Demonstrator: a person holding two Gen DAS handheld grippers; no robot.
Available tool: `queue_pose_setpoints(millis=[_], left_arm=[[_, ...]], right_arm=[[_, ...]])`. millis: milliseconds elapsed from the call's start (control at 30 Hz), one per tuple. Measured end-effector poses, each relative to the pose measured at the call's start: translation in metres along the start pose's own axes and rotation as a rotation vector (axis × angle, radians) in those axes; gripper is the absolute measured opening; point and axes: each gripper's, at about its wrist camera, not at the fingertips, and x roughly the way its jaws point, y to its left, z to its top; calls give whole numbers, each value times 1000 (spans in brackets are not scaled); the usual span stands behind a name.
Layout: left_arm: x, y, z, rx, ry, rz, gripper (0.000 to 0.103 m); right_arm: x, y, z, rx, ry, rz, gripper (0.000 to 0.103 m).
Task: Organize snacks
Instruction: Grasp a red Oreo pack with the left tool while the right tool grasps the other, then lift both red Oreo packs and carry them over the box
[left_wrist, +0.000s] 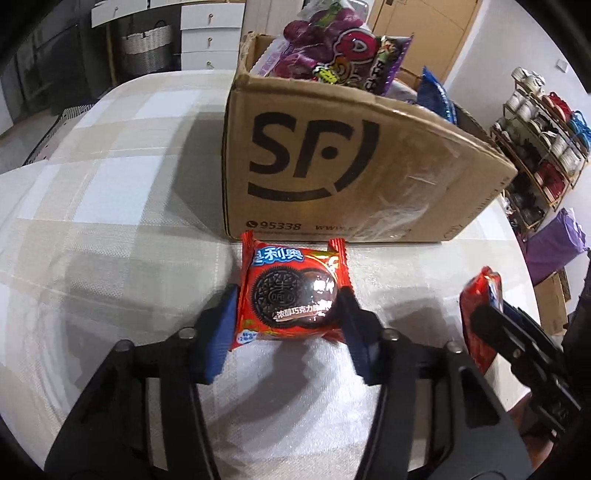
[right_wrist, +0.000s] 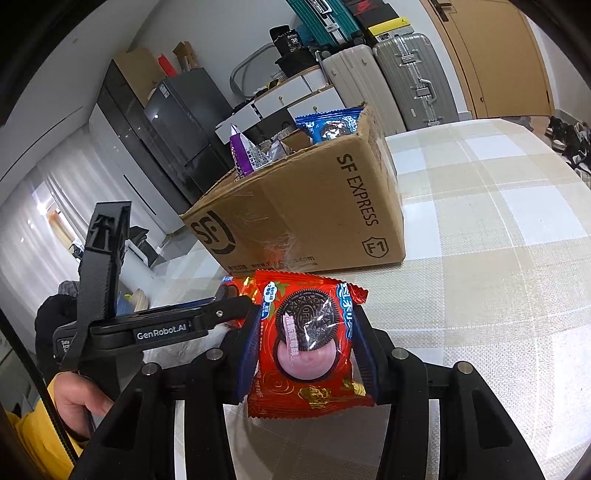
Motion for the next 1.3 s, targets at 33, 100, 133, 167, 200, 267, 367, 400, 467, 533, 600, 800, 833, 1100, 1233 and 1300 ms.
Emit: queue_pose_setpoints(millis=[33,100,133,167,200,267,367,400,467,533,600,800,833,1100,1233,1300], left_arm=[[-4,-1,0,5,-5,-7,43],[-10,-5,-1,22,0,-15,42],[-12,-6,-3,30,-3,-15,42],[-15,-8,-9,38,-5,-16,42],[-19,-9,-9,42,-10,-22,42],[-26,-10,-12,42,-21,-33,42],[-44,-9,-15,47,-39,-42,42],[-53,-11,-18,46,-47,-43,42],[-71,-12,-21,50,-65,-45,42],[-90,-15,-27,54,-100,-50,42],[-109,-17,-32,58,-122,-74,42],[-167,-25,-49,63,-184,-101,42],[-177,-26,-51,61,-197,-102,42],[-259,-33,-77,80,-311,-129,42],[-312,-30,-93,99,-382,-141,42],[-334,-24,-98,100,-408,-147,42]], right_arm=[[0,0,0,1,-1,0,47],[-1,-1,0,6,-3,0,47],[-1,-2,0,9,-3,1,47],[-1,-2,0,13,-4,1,47],[-1,-3,0,14,-5,2,47],[-2,-3,-1,16,-9,4,47],[-5,-3,-1,15,-24,5,47],[-8,-2,-2,13,-36,7,47],[-14,1,-2,10,-54,12,47],[-20,8,-3,-8,-63,15,47],[-31,16,-3,-8,-72,29,47],[-73,45,1,-3,-125,43,47],[-80,50,1,-7,-137,39,47],[-130,100,-3,-85,-191,50,47],[-152,123,-4,-142,-212,36,47],[-164,135,-3,-164,-226,37,47]])
